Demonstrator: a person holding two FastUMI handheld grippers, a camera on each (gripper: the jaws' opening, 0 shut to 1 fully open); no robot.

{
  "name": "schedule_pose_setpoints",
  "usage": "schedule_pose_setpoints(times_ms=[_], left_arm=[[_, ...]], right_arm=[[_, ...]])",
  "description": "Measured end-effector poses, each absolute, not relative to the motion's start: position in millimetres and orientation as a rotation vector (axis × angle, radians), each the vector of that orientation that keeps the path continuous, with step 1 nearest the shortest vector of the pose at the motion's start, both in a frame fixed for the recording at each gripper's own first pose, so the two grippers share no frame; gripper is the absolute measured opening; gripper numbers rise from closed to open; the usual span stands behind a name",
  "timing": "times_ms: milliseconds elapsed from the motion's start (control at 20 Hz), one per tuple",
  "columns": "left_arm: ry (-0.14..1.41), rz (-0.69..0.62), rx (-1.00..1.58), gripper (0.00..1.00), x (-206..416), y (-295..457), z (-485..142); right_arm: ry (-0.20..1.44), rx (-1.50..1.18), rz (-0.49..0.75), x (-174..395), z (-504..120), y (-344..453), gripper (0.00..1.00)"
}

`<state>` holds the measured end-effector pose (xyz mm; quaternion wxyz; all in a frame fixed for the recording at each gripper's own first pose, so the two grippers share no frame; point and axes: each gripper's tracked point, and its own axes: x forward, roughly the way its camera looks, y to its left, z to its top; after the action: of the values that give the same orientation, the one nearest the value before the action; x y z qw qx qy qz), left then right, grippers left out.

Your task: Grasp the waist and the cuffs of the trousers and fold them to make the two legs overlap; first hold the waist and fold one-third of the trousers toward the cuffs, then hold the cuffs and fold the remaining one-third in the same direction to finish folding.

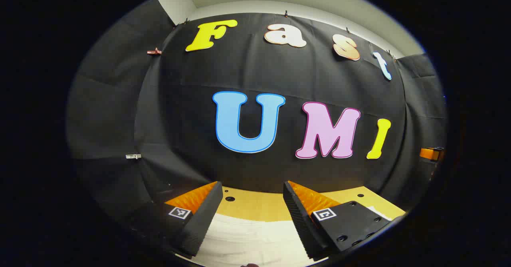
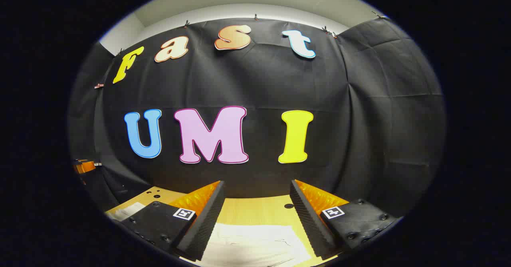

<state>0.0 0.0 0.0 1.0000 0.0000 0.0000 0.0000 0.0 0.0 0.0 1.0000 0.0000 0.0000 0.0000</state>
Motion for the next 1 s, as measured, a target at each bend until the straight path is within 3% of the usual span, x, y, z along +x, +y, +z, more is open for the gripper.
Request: schedule_pose_setpoints(times_ms=[1000], left_arm=[[0.031,-0.063,0.042,0.95,-18,8,-10]], right_arm=[[0.024,-0.054,0.027,-16,-10,20,0.99]])
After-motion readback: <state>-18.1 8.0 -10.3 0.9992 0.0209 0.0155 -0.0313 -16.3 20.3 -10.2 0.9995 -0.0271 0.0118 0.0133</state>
